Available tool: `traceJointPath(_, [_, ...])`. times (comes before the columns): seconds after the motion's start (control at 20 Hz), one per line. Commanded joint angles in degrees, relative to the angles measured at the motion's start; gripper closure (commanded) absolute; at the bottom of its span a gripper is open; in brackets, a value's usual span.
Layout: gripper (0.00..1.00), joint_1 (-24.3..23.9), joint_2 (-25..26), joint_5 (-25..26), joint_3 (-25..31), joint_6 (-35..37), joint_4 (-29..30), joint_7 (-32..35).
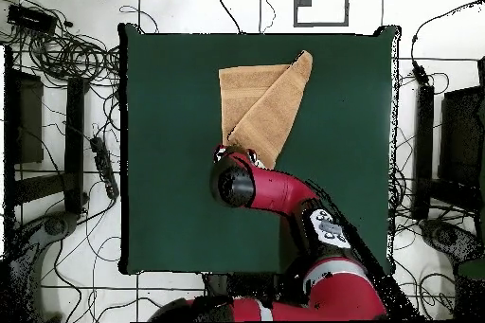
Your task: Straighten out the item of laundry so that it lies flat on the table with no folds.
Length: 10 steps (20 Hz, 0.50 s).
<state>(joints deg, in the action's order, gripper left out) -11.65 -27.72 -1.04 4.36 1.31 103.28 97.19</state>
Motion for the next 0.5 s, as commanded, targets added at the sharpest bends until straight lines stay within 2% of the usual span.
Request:
traceJointPath(0.05, [1.00, 2.5, -0.8, 6.3, -2.5, 13.9, -4.5, -3.0])
traceJointPath(0.5, [1.00, -0.2, -5.9, 9.2, -0.5, 25.3, -8.4, -3.5])
